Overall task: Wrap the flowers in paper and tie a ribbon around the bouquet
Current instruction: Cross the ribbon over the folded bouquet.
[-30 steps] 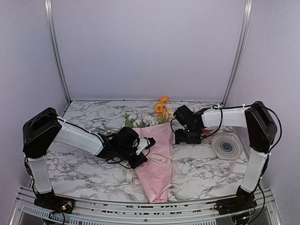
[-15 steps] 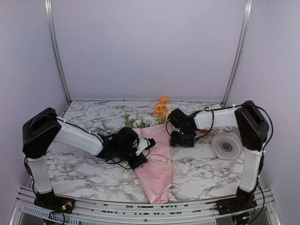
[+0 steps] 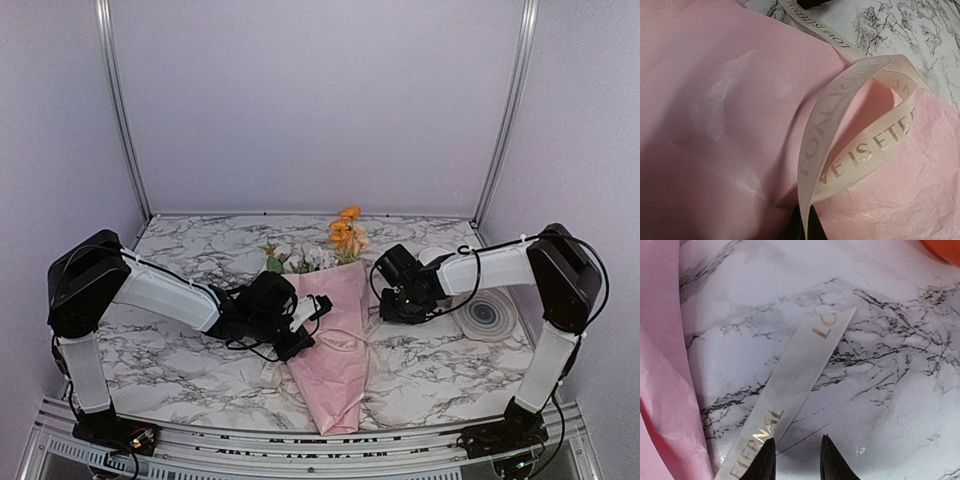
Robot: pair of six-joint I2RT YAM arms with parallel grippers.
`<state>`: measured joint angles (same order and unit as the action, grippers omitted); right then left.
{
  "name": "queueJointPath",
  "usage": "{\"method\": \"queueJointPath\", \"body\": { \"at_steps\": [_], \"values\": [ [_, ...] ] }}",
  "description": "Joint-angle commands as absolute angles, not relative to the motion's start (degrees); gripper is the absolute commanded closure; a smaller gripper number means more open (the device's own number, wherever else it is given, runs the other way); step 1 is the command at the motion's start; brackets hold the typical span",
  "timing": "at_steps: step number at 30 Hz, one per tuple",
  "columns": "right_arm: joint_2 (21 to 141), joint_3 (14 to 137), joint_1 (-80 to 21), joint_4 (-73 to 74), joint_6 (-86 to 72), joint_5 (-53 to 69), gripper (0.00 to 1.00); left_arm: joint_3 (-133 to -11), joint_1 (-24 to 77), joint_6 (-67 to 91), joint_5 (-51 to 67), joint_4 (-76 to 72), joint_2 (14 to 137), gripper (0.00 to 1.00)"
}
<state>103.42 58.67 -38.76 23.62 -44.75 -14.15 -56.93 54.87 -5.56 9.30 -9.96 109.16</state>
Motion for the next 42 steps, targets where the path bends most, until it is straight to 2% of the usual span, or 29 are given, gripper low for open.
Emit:
{"method": "queueJointPath", "body": {
  "at_steps": [1, 3, 7, 9, 12, 17, 21, 30, 38, 42],
  "values": [
    [107.7, 53.9, -39.6, 27.5, -46.9, -4.5, 0.77, -55.1, 55.6, -6.2, 9.2, -3.5, 109.5, 1.0],
    [107.9, 53.7, -39.6, 26.9, -46.6, -4.1, 0.83, -55.0, 55.6, -6.2, 9.0, -3.4, 109.5, 1.0],
    [105.5, 55.4, -40.0, 25.3, -42.6, -1.2, 0.81, -54.9, 55.6, -6.4, 8.8, -3.3, 109.5, 1.0],
    [102.6, 56.7, -39.7, 25.3, -42.2, 2.7, 0.76, -55.0, 55.6, -6.3, 8.9, -3.2, 109.6, 1.0],
    [97.9, 55.9, -39.5, 22.4, -46.3, 9.6, 0.64, -55.1, 55.6, -6.3, 9.0, -3.3, 109.7, 1.0],
    [91.0, 41.3, -39.4, 1.4, -64.7, 19.1, 0.57, -55.4, 55.6, -6.5, 8.2, -2.5, 110.0, 1.0],
    [88.1, 34.7, -38.7, -9.3, -73.6, 16.6, 0.56, -55.5, 55.6, -6.5, 8.2, -2.5, 110.1, 1.0],
    [91.6, 27.9, -33.8, -23.7, -81.1, 15.4, 0.54, -56.0, 55.6, -6.8, 7.7, -2.0, 110.6, 1.0],
    [98.0, 26.1, -33.0, -36.4, -87.2, 17.8, 0.49, -56.3, 55.6, -6.9, 8.0, -1.6, 110.9, 1.0],
    [97.4, 23.6, -33.1, -40.0, -91.4, 15.1, 0.48, -56.2, 55.6, -7.0, 7.9, -1.6, 110.6, 1.0]
  ]
}}
